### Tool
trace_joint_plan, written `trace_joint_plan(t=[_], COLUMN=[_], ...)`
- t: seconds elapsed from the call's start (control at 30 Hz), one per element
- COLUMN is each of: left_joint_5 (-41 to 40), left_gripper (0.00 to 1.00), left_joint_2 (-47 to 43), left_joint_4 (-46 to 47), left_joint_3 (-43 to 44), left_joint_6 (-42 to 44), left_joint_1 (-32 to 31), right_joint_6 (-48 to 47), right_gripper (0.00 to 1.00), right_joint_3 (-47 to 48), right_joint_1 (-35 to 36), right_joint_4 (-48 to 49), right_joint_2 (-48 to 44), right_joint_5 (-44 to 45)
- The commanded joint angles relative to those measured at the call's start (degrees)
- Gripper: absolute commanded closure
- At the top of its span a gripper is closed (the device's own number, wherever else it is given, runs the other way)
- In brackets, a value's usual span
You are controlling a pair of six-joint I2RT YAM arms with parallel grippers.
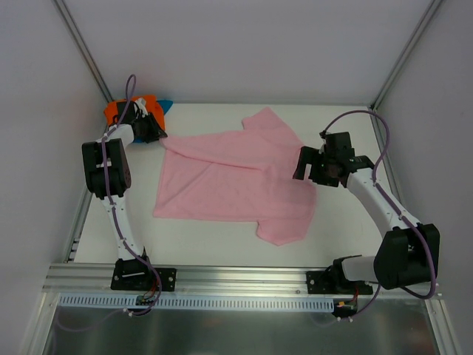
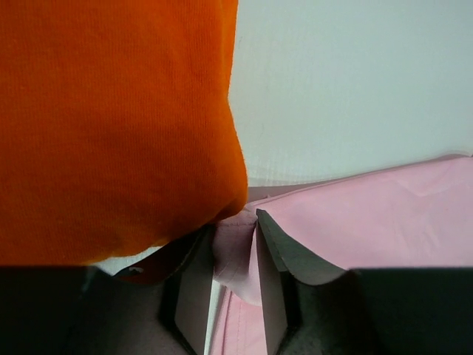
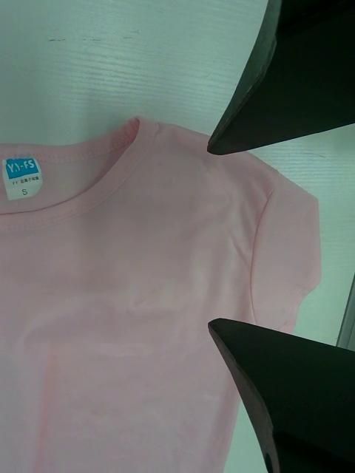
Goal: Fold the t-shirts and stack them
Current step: Grap the side of the flattened tshirt furthest away from the robot with both arms
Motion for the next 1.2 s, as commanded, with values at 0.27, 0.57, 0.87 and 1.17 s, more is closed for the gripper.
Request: trace_joint_plan(t=[0.27,0.57,0.87,1.17], left_joint_5=[2.83,3.62,3.88,4.50], left_gripper=[0.77,1.00,1.00,1.00], left_joint_2=[-1.95,-2.39,-3.71,-4.06], left_joint_4=[2.92,2.84,1.96,1.25], left_joint_3=[0.97,1.05,0.88,1.93], left_joint_6=[0.12,-0.49,-1.28,-2.08], left_joint_1=[0.57,0.48,0.22,-0.40], right_joint_6=[-0.63,-0.89,2.70,8.42], right_gripper=[0.00,0.01,0.00,0.00], right_joint_3=[3.84,25.10,61.39,67.23], right_joint_1=[-0.32,-0.50,-2.52,-3.92], right_joint_4=[2.81,5.01,2.38,2.90], right_joint_2=[3.61,26.60,53.87,64.79], right_joint_5=[-1.50,-4.48,-14.41,-19.51])
